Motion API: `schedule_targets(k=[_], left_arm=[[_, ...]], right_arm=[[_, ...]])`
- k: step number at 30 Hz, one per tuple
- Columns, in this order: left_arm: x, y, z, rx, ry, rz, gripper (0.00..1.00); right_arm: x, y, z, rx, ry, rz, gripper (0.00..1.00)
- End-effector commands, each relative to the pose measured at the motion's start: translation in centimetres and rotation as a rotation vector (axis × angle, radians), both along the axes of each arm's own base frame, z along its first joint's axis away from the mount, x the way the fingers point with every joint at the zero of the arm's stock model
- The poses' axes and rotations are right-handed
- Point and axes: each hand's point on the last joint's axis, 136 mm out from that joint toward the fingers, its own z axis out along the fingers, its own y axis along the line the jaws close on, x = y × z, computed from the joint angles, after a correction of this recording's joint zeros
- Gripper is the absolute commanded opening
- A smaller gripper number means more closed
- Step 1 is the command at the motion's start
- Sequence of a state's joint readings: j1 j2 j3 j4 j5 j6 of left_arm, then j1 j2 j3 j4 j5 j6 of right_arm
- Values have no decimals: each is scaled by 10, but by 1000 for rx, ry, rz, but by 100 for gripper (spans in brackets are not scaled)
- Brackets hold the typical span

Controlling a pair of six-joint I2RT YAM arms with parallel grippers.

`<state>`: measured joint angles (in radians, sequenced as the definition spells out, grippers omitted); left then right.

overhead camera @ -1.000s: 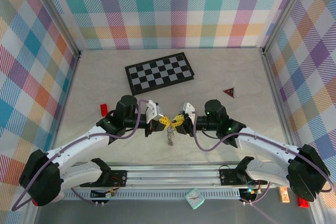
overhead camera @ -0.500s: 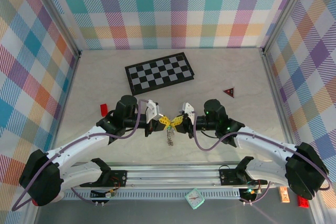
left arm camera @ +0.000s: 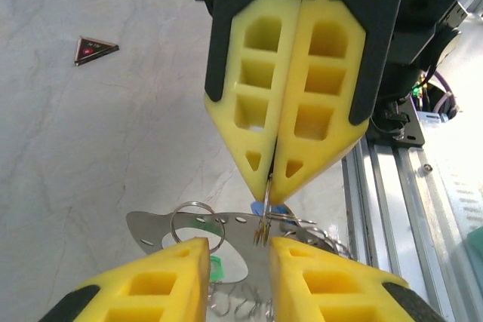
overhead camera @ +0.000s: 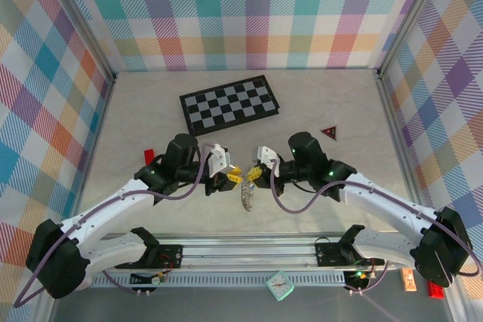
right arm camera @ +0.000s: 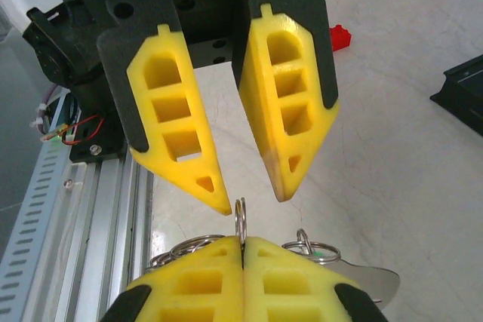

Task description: Put the keys on the keyring

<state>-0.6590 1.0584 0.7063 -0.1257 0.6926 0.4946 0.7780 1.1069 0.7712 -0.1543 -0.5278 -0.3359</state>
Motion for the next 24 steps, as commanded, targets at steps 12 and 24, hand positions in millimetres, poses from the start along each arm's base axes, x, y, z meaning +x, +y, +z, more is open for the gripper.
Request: schedule_targets(k=[12, 24], left_arm=[[-8, -5, 5, 31, -12, -79, 26], [-13, -5, 7, 18, -7, -102, 0]], right_arm=[[-12, 9, 6, -183, -92, 150, 0], [-11, 17, 21, -125, -126, 120, 12]])
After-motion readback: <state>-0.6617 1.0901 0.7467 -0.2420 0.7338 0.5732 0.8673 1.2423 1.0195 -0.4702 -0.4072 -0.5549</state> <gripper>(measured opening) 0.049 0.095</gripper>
